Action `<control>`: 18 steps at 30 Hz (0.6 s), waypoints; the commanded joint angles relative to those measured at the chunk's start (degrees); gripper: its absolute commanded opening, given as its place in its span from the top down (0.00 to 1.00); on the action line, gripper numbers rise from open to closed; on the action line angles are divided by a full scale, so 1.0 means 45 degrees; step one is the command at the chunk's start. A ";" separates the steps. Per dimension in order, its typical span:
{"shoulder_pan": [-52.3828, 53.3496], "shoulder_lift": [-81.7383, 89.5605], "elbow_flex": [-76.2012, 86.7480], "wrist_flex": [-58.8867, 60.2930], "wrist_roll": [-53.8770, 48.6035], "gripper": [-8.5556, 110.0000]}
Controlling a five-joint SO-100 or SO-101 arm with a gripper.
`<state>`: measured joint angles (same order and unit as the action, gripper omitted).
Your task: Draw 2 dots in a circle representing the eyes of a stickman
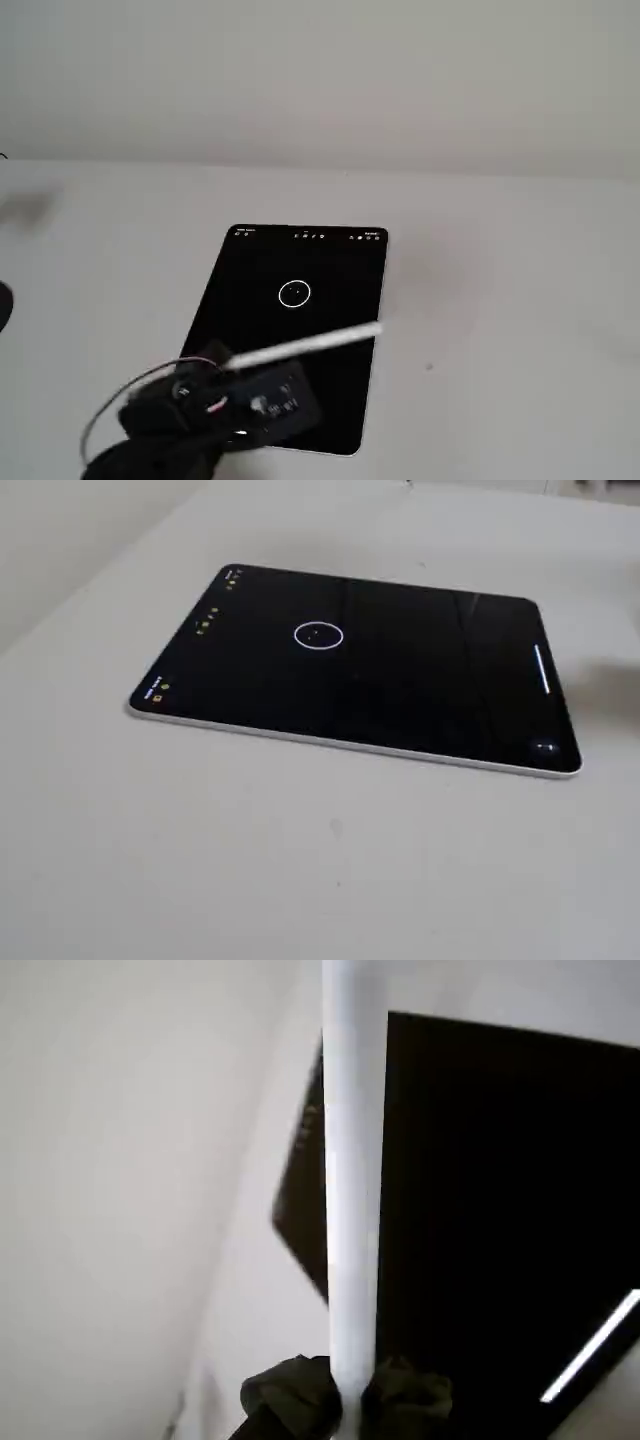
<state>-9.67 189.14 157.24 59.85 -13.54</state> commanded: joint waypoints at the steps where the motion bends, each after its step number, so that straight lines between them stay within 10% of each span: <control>1: 0.0430 0.0312 0.1133 0.0059 -0.0273 0.93; 18: 0.1289 0.0293 0.3457 0.0977 0.0039 0.93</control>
<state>-4.66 189.93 172.53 63.98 -13.62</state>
